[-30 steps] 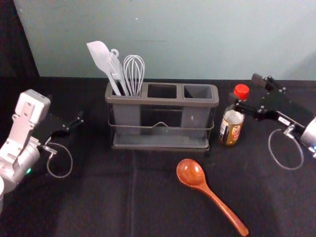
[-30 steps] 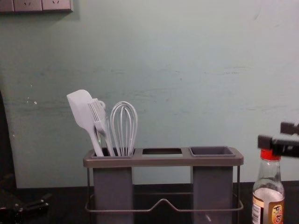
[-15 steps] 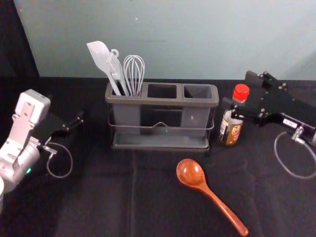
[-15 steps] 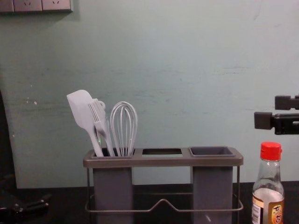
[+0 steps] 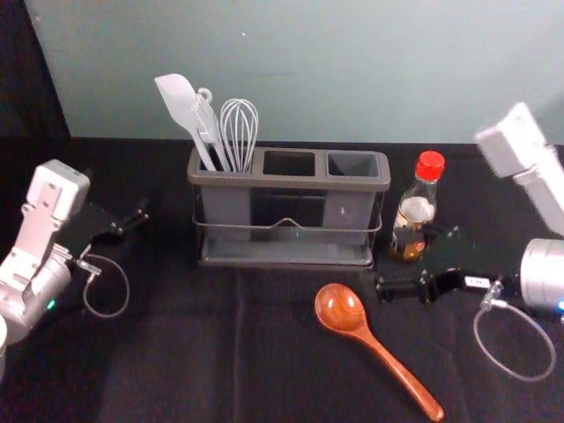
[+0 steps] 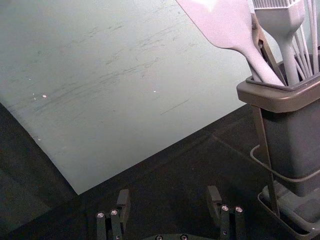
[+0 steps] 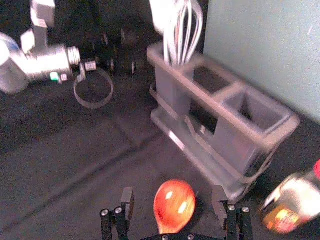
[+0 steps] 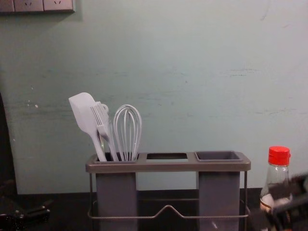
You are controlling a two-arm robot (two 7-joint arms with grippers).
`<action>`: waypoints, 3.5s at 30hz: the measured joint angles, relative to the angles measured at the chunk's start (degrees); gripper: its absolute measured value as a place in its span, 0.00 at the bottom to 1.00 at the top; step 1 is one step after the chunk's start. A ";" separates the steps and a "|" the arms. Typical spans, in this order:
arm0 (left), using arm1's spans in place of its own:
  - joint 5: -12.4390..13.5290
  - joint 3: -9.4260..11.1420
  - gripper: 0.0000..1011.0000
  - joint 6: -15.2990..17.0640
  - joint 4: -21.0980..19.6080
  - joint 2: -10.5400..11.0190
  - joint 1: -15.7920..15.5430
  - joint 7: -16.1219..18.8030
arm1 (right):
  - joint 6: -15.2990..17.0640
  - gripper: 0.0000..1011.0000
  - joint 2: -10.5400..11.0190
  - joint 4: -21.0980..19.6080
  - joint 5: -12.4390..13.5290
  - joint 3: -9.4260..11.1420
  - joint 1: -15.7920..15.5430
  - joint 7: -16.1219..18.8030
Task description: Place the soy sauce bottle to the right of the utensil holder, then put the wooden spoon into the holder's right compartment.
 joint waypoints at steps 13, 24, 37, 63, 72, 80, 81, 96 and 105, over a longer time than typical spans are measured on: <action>0.00 0.00 0.99 0.00 0.00 0.00 0.00 0.00 | 10.65 0.99 -2.89 3.68 -1.69 -7.60 5.67 -3.55; 0.00 0.00 0.99 0.00 0.00 0.00 0.00 0.00 | 14.29 0.99 -8.39 6.94 -4.81 -11.28 7.74 -6.52; 0.00 0.00 0.99 0.00 0.00 0.00 0.00 0.00 | 15.55 0.99 -12.62 10.45 -7.37 -12.23 8.45 -6.98; 0.00 0.00 0.99 0.00 0.00 0.00 0.00 0.00 | 14.91 0.99 -16.09 15.09 -13.01 -13.07 9.76 -5.62; 0.00 0.00 0.99 0.00 0.00 0.00 0.00 0.00 | 14.51 0.99 -16.73 16.47 -14.56 -12.95 9.57 -5.01; 0.00 0.00 0.99 0.00 0.00 0.00 0.00 0.00 | 14.23 0.99 -17.40 16.95 -16.12 -13.02 9.37 -4.87; 0.00 0.00 0.99 0.00 0.00 0.00 0.00 0.00 | 14.23 0.99 -17.48 16.95 -16.32 -13.02 9.35 -4.88; 0.00 0.00 0.99 0.00 0.00 0.00 0.00 0.00 | 14.01 0.99 -19.10 17.74 -19.03 -13.08 9.10 -5.75; 0.00 0.00 0.99 0.00 0.00 0.00 0.00 0.00 | 14.05 0.99 -19.00 17.69 -18.95 -13.09 9.15 -5.75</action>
